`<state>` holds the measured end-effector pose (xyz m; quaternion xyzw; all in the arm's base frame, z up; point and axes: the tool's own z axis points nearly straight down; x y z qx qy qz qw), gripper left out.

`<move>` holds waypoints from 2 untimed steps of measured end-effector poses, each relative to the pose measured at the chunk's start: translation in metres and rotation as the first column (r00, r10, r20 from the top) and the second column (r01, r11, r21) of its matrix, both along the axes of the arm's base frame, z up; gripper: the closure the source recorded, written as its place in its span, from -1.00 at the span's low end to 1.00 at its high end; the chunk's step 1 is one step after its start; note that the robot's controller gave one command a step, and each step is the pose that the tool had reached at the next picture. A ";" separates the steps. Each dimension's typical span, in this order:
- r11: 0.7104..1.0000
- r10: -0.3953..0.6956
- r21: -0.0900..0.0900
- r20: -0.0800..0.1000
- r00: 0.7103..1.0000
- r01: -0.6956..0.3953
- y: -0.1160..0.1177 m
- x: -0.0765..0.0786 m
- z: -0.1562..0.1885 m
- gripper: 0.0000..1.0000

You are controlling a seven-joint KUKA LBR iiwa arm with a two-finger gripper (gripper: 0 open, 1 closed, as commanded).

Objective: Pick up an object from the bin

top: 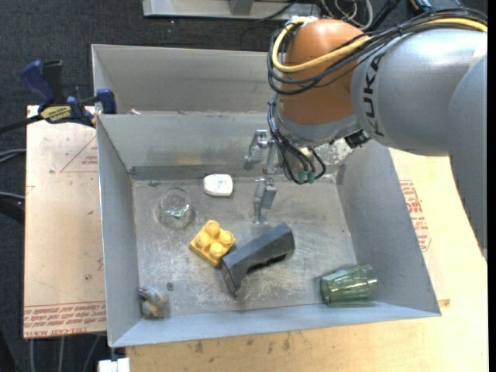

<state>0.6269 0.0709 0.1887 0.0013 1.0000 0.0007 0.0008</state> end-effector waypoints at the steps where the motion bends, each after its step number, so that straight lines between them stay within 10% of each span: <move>1: 1.000 0.000 0.000 0.000 1.000 0.000 0.000 0.000 0.000 -1.00; 2: 0.999 0.049 -0.001 0.010 0.999 -0.049 0.020 0.012 -0.037 -1.00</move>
Offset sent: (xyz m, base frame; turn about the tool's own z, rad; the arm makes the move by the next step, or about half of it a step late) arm 0.0248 0.0576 -0.1187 -0.1412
